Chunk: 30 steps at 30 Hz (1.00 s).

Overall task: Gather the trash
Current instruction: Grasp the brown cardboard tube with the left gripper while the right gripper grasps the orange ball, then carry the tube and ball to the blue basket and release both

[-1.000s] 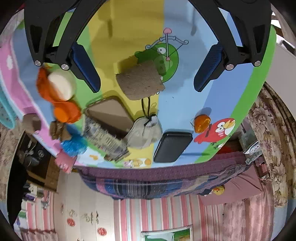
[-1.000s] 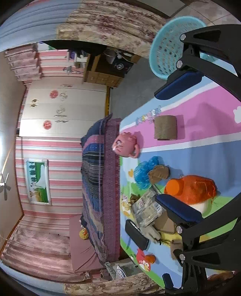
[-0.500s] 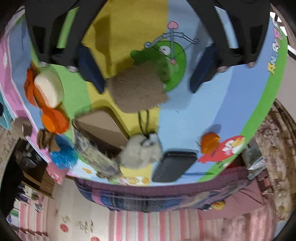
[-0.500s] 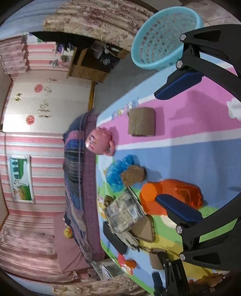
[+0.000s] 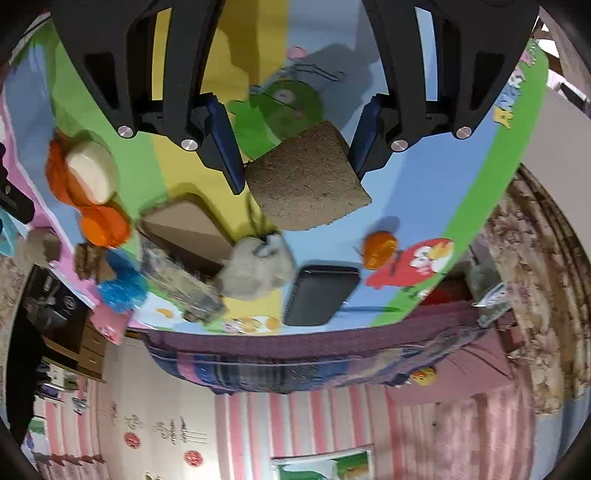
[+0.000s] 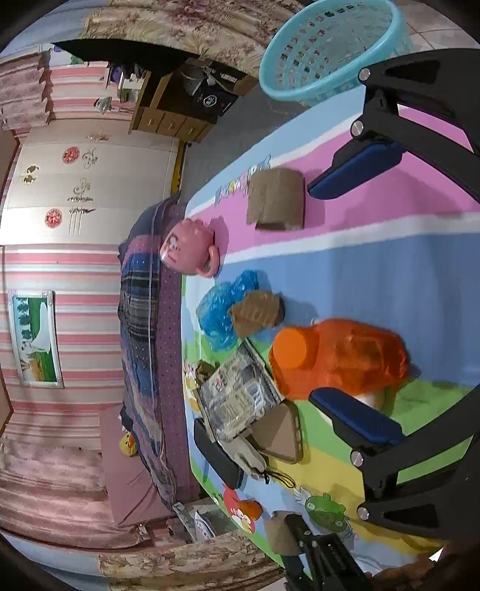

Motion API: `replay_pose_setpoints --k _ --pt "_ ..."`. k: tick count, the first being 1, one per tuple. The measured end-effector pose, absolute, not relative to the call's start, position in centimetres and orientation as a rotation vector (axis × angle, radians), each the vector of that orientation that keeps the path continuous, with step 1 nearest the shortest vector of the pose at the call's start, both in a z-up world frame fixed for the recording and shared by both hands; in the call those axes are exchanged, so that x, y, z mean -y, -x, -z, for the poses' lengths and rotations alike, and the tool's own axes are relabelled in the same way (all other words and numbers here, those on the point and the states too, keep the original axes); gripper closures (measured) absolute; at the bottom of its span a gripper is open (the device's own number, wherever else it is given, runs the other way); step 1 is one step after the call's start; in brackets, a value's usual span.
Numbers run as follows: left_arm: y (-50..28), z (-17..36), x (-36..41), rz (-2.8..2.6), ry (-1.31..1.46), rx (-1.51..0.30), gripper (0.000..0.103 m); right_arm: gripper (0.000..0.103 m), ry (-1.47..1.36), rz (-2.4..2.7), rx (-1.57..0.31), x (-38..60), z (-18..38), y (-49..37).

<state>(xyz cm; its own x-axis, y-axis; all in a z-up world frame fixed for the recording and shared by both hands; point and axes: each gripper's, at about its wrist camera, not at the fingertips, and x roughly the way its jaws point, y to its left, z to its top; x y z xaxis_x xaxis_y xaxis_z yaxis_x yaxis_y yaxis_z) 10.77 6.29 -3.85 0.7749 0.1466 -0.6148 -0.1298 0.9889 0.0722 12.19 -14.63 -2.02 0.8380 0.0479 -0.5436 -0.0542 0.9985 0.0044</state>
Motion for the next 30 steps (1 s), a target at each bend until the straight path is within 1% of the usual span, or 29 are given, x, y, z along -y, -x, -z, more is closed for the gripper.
replay_pose_setpoints --k 3,5,6,10,17,20,22,23,30 --pt "-10.8 3.7 -7.1 -0.170 -0.009 -0.660 0.049 0.004 0.040 -0.072 -0.575 13.6 2.0 -13.2" --pt "-10.8 3.6 -7.6 -0.180 -0.004 -0.654 0.049 0.009 0.049 -0.081 -0.580 13.0 2.2 -14.0" --pt "-10.8 3.7 -7.8 -0.184 -0.001 -0.655 0.049 0.014 0.046 -0.092 -0.591 12.8 2.6 -14.5" --pt "-11.0 4.0 -8.5 -0.180 0.028 -0.672 0.049 0.027 0.037 -0.126 -0.691 12.0 3.9 -17.1" --pt "-11.5 4.6 -9.0 -0.175 0.051 -0.699 0.049 0.028 0.012 -0.142 -0.751 11.6 4.5 -19.3" --pt "-11.7 4.7 -8.8 -0.176 0.048 -0.703 0.049 0.040 0.048 -0.163 -0.778 10.7 4.8 -19.8" --pt "-11.7 4.7 -8.7 -0.174 0.047 -0.701 0.049 0.059 0.061 -0.185 -0.810 10.1 5.2 -20.4" --pt "-11.7 4.8 -8.6 -0.173 0.044 -0.702 0.049 0.062 0.057 -0.192 -0.817 10.1 5.3 -20.5" --pt "-11.7 4.1 -6.8 -0.151 0.017 -0.686 0.049 0.063 0.028 -0.181 -0.684 12.2 2.6 -17.7"
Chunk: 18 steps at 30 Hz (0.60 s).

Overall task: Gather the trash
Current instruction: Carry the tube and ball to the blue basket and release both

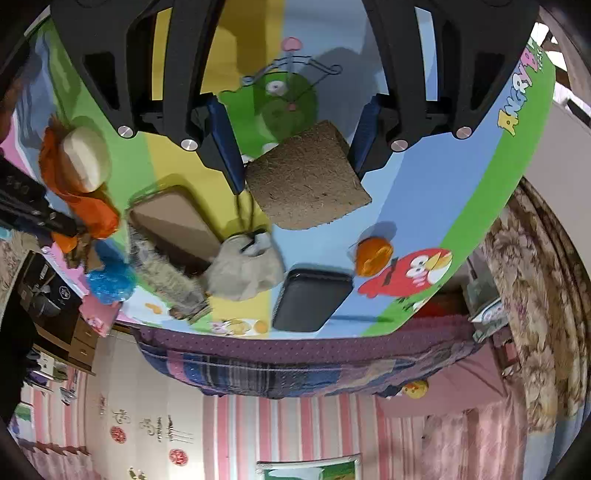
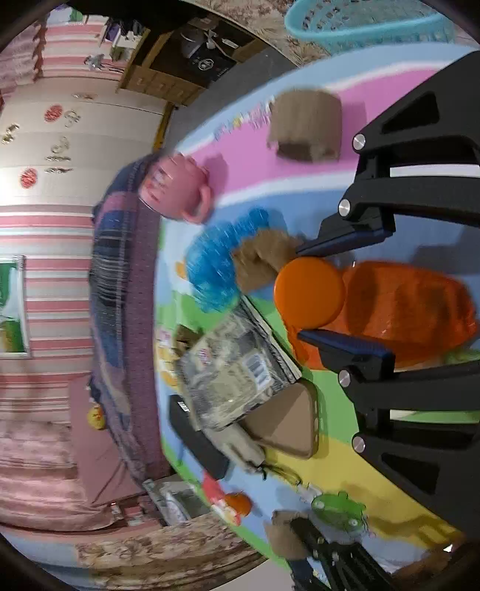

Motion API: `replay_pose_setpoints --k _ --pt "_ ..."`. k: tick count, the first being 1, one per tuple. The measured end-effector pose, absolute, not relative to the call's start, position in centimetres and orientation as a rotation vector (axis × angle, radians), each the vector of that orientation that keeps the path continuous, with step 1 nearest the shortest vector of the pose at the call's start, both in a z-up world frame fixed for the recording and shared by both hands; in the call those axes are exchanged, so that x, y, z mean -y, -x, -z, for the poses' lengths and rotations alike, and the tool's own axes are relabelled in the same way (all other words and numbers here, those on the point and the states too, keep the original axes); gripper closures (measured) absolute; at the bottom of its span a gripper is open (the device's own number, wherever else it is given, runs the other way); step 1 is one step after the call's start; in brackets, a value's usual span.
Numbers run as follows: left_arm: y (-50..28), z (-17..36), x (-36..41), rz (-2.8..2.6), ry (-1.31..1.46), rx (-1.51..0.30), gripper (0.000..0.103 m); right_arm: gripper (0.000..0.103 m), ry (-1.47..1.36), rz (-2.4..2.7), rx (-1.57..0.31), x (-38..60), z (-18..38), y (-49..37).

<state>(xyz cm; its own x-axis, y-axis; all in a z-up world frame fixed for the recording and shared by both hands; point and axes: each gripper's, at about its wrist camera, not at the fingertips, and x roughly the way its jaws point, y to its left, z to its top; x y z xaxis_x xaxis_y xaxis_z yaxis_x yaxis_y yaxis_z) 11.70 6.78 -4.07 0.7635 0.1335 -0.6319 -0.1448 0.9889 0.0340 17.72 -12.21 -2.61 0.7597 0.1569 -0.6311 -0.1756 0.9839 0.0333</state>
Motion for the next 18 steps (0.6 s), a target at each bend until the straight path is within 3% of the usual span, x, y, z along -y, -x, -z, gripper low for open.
replay_pose_setpoints --k 9,18 --pt "-10.8 0.9 -0.6 0.024 -0.036 -0.626 0.049 0.063 -0.028 -0.057 -0.571 20.7 -2.3 -12.2" --pt "-11.2 -4.2 11.2 0.321 -0.076 -0.534 0.049 0.063 -0.121 0.184 -0.520 33.0 -7.6 -7.7"
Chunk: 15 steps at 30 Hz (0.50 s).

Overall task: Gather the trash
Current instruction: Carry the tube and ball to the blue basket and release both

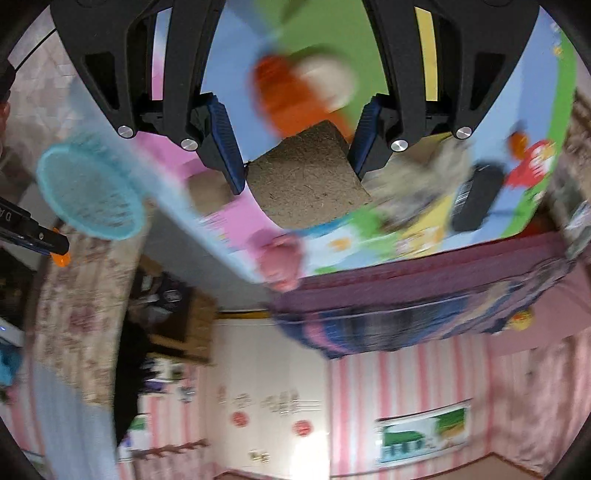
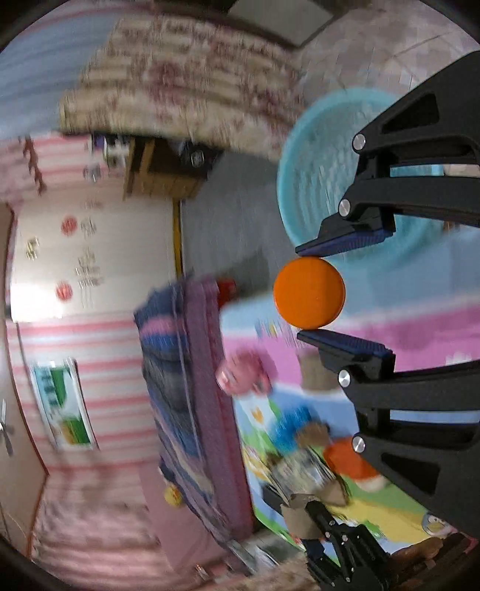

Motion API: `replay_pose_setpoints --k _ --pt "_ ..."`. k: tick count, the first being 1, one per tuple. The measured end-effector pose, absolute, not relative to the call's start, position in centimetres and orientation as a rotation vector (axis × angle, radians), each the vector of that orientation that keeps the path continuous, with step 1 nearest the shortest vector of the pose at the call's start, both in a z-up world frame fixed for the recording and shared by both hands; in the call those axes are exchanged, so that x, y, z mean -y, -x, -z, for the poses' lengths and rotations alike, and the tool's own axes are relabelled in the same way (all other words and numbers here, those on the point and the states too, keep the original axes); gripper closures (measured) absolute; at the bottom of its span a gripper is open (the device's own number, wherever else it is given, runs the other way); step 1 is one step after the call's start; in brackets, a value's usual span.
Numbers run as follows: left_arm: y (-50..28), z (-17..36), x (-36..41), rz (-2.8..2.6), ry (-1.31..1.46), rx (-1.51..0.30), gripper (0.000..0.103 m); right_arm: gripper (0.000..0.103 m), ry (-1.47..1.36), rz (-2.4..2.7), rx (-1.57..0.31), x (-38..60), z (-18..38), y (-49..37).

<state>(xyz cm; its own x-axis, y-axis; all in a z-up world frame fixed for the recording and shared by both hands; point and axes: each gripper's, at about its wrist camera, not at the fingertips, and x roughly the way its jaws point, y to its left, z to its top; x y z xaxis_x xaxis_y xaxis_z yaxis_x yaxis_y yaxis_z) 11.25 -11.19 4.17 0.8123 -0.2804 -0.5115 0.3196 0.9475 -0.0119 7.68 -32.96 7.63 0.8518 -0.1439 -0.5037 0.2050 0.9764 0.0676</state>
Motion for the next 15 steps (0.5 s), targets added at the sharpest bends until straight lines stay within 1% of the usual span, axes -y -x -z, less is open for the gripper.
replay_pose_setpoints --k 3,7,15 --pt "-12.0 -4.9 15.2 0.409 -0.065 -0.543 0.049 0.063 -0.128 0.278 -0.518 36.4 -9.2 -6.5" --pt "-12.5 -4.5 20.6 0.501 -0.088 -0.572 0.049 0.063 -0.184 0.367 -0.493 39.9 -9.4 -5.8" --pt "-13.9 -1.9 28.0 0.581 -0.200 -0.596 0.049 0.063 -0.142 0.461 -0.571 43.9 -4.5 -6.2"
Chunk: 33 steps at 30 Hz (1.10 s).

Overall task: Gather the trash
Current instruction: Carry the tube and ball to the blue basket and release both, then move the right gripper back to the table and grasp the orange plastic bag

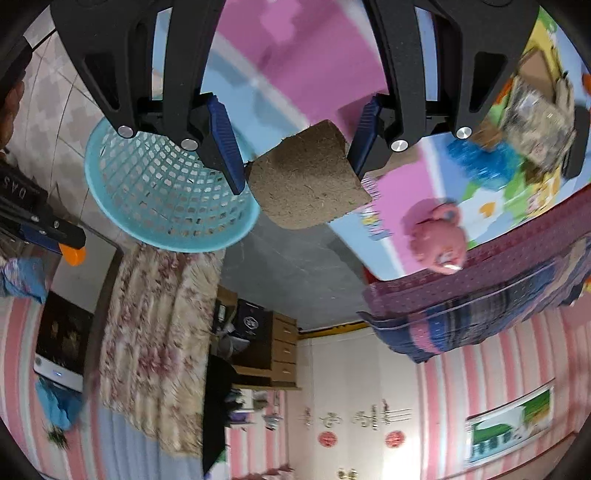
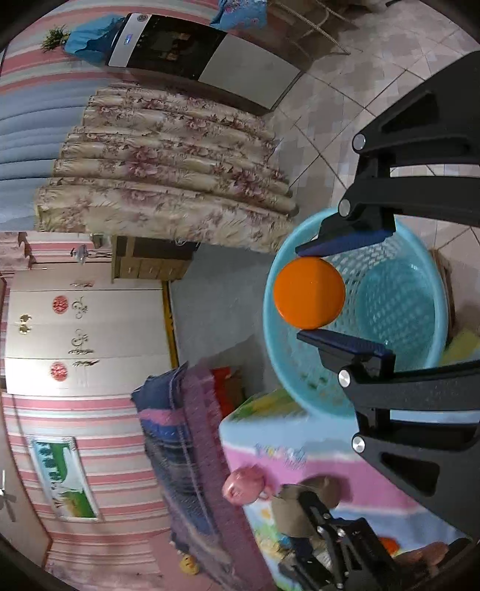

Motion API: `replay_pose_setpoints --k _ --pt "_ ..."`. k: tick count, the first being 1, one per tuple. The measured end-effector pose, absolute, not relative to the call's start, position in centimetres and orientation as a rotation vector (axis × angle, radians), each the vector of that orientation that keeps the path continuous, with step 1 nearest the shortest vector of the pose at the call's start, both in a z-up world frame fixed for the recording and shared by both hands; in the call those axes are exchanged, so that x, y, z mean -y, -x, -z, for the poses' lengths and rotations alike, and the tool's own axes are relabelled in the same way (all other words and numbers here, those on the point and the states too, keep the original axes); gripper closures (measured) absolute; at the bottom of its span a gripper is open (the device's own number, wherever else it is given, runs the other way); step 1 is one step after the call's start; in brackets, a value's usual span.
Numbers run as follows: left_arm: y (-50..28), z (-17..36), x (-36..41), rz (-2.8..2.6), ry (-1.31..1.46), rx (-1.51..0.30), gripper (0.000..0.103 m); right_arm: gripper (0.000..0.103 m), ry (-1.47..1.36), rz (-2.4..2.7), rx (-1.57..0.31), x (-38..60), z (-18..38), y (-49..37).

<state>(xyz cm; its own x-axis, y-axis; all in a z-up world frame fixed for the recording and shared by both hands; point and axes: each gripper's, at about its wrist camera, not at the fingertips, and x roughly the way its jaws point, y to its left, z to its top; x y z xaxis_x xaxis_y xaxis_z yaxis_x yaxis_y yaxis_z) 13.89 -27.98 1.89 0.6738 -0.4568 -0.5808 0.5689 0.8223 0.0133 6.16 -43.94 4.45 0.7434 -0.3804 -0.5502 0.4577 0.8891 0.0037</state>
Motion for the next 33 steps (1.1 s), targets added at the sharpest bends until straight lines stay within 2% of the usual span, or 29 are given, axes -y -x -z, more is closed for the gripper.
replay_pose_setpoints --k 12,13,14,16,18,23,33 --pt "-17.0 2.4 36.9 0.664 -0.224 -0.663 0.049 0.063 -0.192 0.547 -0.591 48.4 -1.4 -5.5" --pt "-17.0 2.4 37.3 0.675 -0.223 -0.664 0.046 0.063 -0.202 0.553 -0.588 48.7 -1.2 -5.4" --pt "-17.1 2.5 37.4 0.681 -0.223 -0.669 0.034 0.063 -0.215 0.558 -0.587 49.0 -1.1 -5.3" --pt "-16.9 2.5 37.5 0.666 -0.226 -0.661 0.021 0.063 -0.220 0.558 -0.589 49.0 -0.8 -5.4" --pt "-16.7 2.1 37.1 0.645 -0.240 -0.632 0.020 0.063 -0.214 0.553 -0.595 48.8 -0.7 -5.6" --pt "-17.2 1.4 34.3 0.554 -0.222 -0.609 0.009 0.063 -0.210 0.551 -0.600 48.6 -0.4 -6.1" --pt "-17.1 -0.4 28.5 0.441 -0.167 -0.579 0.007 0.063 -0.176 0.511 -0.603 46.5 -0.3 -9.1"
